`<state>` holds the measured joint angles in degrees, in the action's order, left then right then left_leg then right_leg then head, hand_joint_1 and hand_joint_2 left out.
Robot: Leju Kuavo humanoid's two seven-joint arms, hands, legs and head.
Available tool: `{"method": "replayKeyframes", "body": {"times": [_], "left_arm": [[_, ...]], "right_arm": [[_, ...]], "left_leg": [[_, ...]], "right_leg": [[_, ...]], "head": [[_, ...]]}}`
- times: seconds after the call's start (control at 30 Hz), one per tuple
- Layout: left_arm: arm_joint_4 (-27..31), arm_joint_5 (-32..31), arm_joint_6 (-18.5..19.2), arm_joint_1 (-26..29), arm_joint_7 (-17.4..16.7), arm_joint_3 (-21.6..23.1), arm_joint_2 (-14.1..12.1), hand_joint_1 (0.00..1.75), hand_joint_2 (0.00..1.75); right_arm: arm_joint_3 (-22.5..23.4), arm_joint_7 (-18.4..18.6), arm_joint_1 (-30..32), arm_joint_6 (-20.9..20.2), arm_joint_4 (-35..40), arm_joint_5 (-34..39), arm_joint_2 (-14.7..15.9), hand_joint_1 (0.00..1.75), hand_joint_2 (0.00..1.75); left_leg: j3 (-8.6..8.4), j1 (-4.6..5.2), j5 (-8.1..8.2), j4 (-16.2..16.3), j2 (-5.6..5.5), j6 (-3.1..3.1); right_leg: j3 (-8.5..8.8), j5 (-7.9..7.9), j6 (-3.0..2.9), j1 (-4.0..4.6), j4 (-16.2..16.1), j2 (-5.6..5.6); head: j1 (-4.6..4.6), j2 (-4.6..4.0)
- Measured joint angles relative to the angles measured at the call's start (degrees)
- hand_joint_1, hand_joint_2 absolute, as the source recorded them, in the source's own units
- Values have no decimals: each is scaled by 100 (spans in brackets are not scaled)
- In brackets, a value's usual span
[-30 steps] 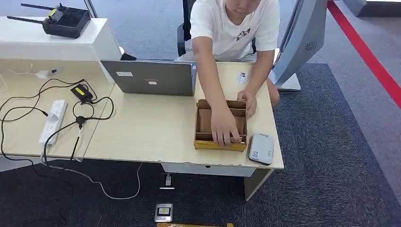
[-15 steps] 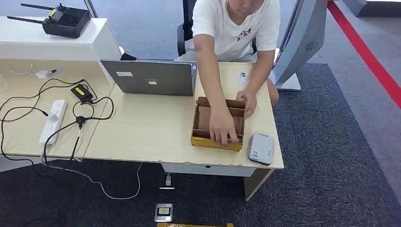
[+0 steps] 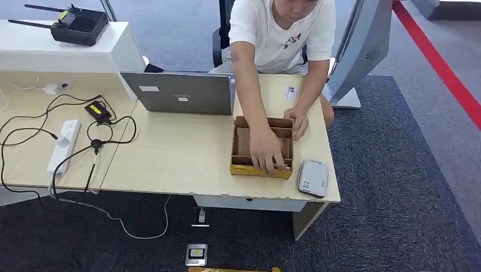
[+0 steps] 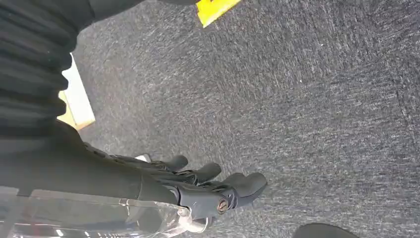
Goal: Pass the card to the sensor for recognition and then transmit it.
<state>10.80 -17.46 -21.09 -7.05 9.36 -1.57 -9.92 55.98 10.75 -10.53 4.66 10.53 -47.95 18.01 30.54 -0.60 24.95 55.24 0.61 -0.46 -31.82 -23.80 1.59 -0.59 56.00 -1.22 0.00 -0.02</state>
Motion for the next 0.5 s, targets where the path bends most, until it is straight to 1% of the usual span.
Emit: {"method": "replayKeyframes", "body": {"times": [0.17,0.27,0.5], "left_arm": [[0,-2,7,-6,26,0,-7,0,0],[0,-13,7,-7,-20,0,-7,0,0],[0,-17,0,-6,-31,0,-4,0,0]], "right_arm": [[-83,-55,-44,-22,2,-68,7,0,175],[-120,-57,-82,-20,2,-68,17,0,175],[-129,-57,-36,-20,0,-81,-11,0,175]], "left_leg": [[1,1,0,0,0,0],[0,1,0,0,0,0],[0,0,0,0,0,0]], "right_leg": [[0,0,0,0,0,0],[0,0,0,-1,0,0],[0,0,0,0,0,0]], "head": [[0,0],[-2,0],[-2,0]]}}
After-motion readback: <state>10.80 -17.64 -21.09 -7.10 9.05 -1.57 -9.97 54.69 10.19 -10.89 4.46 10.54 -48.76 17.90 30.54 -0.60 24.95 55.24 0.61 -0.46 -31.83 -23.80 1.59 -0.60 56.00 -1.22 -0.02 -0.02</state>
